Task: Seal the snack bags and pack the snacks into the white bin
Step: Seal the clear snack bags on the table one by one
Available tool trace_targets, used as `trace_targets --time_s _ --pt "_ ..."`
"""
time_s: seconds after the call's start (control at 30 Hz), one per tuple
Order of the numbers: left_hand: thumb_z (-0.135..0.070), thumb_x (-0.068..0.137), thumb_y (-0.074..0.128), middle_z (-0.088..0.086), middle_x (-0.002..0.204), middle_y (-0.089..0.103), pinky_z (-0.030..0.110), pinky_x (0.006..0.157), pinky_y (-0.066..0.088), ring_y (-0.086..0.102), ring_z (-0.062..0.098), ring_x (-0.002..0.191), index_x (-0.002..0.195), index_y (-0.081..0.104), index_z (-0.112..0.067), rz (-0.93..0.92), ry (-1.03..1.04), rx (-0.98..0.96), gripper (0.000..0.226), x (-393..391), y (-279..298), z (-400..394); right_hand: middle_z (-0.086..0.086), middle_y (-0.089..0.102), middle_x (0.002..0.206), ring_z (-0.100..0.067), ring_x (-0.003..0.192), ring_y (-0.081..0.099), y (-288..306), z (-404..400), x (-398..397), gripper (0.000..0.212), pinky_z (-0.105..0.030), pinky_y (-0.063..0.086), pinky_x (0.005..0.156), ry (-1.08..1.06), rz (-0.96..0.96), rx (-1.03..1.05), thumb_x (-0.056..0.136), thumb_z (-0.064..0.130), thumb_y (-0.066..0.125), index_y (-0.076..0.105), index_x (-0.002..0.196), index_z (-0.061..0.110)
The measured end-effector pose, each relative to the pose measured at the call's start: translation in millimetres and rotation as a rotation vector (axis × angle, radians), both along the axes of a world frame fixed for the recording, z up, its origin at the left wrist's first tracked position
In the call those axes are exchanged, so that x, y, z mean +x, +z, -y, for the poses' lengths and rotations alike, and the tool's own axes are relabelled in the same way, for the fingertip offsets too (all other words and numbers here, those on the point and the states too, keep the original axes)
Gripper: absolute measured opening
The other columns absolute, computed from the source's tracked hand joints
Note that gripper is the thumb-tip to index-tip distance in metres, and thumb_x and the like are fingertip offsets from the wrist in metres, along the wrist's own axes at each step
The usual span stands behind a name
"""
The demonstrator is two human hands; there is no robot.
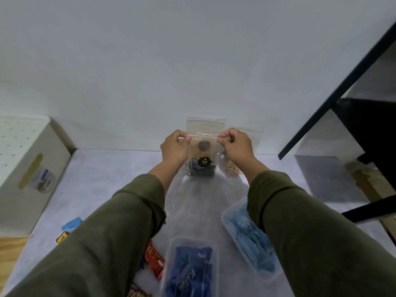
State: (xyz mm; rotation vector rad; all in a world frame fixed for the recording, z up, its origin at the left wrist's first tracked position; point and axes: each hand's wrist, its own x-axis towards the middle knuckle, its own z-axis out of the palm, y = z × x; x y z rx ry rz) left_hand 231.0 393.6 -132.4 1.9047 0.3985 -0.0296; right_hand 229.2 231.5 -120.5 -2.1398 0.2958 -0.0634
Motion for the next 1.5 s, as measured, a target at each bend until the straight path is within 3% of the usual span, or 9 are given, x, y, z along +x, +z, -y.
trace_targets --time_s 0.13,0.23,0.33,0.53,0.7,0.83,1.0,1.13,1.5 --pt "-0.028 0.091 0.056 0.003 0.093 0.066 0.034 0.089 0.049 0.063 0.025 0.094 0.084 0.060 -0.024 0.024 0.006 0.031 0.009 7.4 -1.7 1.9 0.010 0.061 0.079 -0.015 0.083 0.059 2.1 0.9 7.6 0.008 -0.036 0.053 0.084 0.013 0.010 0.055 0.086 0.015 0.065 0.065 0.082 0.022" --pt "-0.027 0.092 0.056 0.000 0.087 0.062 0.029 0.087 0.044 0.060 0.024 0.096 0.092 0.062 -0.019 0.040 -0.004 0.064 0.010 9.2 -0.7 3.0 0.006 0.061 0.079 -0.014 0.079 0.058 3.1 2.7 10.3 0.006 -0.038 0.054 0.084 0.014 0.050 0.074 0.086 0.011 0.065 0.067 0.089 0.015" --pt "-0.028 0.092 0.057 0.003 0.096 0.066 0.026 0.088 0.040 0.057 0.021 0.096 0.103 0.060 -0.016 0.036 0.001 0.056 0.017 8.1 3.6 4.1 0.011 0.058 0.080 -0.012 0.077 0.056 3.6 3.4 11.1 0.012 -0.041 0.054 0.087 0.005 0.056 0.108 0.085 0.010 0.066 0.067 0.094 0.017" --pt "-0.031 0.092 0.057 0.002 0.122 0.060 0.028 0.098 0.039 0.054 0.021 0.115 0.125 0.051 -0.020 0.053 0.003 0.029 0.035 1.0 16.7 -2.7 0.000 0.056 0.121 -0.013 0.108 0.053 16.2 -0.7 3.3 0.034 -0.030 0.044 0.096 -0.005 0.164 -0.006 0.085 0.024 0.066 0.059 0.118 0.022" --pt "-0.031 0.093 0.055 0.003 0.130 0.055 0.022 0.091 0.036 0.053 0.018 0.118 0.131 0.046 -0.021 0.088 -0.013 0.011 0.040 -14.4 41.3 -22.6 0.001 0.053 0.129 -0.015 0.119 0.049 44.1 -20.1 -11.5 0.041 -0.033 0.040 0.103 -0.018 0.218 -0.010 0.085 0.030 0.064 0.055 0.124 0.023" --pt "-0.033 0.093 0.055 0.002 0.133 0.053 0.024 0.095 0.037 0.053 0.017 0.118 0.133 0.045 -0.021 0.118 -0.048 0.022 0.043 -28.6 65.8 -49.2 0.003 0.054 0.128 -0.015 0.120 0.050 62.5 -49.1 -30.3 0.038 -0.033 0.040 0.103 -0.012 0.234 0.034 0.085 0.032 0.064 0.056 0.122 0.024" --pt "-0.033 0.092 0.056 0.002 0.134 0.052 0.021 0.091 0.033 0.054 0.018 0.119 0.134 0.043 -0.021 0.184 -0.067 0.073 0.045 -61.3 97.6 -115.0 0.002 0.051 0.134 -0.015 0.123 0.047 86.7 -111.1 -67.4 0.044 -0.032 0.039 0.105 -0.002 0.275 0.037 0.086 0.035 0.063 0.053 0.127 0.022" --pt "-0.034 0.092 0.057 0.001 0.136 0.051 0.028 0.098 0.039 0.052 0.019 0.120 0.135 0.042 -0.021 0.202 -0.076 0.116 0.048 -97.7 115.9 -185.1 -0.001 0.049 0.138 -0.018 0.126 0.045 98.6 -173.2 -103.5 0.051 -0.038 0.038 0.107 -0.006 0.276 0.040 0.086 0.038 0.062 0.049 0.132 0.019" --pt "-0.035 0.091 0.058 0.004 0.134 0.053 0.034 0.102 0.040 0.054 0.021 0.119 0.132 0.046 -0.018 0.213 0.094 0.196 0.046 -169.6 138.1 -365.9 -0.004 0.048 0.139 -0.021 0.127 0.046 112.4 -339.9 -159.1 0.056 -0.036 0.038 0.107 0.149 0.258 0.049 0.086 0.040 0.062 0.047 0.134 0.015"
